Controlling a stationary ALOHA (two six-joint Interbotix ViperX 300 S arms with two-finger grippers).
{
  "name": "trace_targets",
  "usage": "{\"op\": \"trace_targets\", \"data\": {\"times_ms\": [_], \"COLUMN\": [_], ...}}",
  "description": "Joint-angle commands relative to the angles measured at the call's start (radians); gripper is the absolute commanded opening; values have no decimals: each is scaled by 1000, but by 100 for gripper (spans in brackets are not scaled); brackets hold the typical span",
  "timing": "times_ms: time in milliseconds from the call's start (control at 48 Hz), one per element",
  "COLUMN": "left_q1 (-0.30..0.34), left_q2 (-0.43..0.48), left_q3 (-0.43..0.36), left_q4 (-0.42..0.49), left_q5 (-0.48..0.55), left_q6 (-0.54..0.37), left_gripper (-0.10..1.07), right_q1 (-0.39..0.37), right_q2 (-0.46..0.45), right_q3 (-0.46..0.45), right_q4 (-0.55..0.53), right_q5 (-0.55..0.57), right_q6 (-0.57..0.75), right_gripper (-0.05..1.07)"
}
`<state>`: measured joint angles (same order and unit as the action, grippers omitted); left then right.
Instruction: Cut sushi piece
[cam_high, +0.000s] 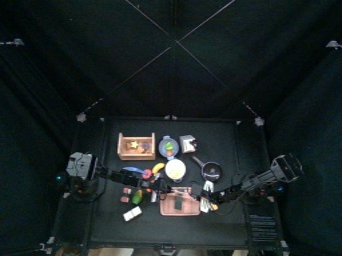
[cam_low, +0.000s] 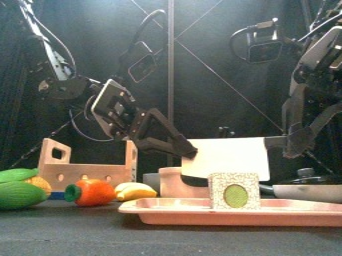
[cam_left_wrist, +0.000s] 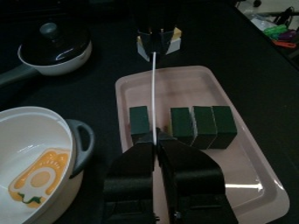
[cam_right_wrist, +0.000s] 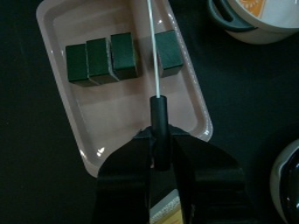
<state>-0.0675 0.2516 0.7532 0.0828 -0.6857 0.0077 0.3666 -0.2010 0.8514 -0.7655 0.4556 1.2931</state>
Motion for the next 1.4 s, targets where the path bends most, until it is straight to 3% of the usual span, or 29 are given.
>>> {"op": "trace_targets", "data": {"times_ms": [0,167,604,1375], "left_q1": [0,-3,-126,-118], "left_q2": [-28,-46,-51,-32], "left_q3": [-18,-20,-15,-14], "left_q4": [0,2,-5,-23], "left_q5": [-9,-9,-9,-9], "left_q6": [2,2,-2,0], "left_gripper": [37,37,37,37], "right_q1": [-6,-5,9,3], "right_q2": [-32,-41,-41,-26], "right_q3": [-35,-49,-75,-60], "right_q4": [-14,-14,-11,-14], "right_q5": [-5,-6,-67,-69], "right_q6": [-3,-3,-2,-2], "right_gripper": [50,50,50,50]}}
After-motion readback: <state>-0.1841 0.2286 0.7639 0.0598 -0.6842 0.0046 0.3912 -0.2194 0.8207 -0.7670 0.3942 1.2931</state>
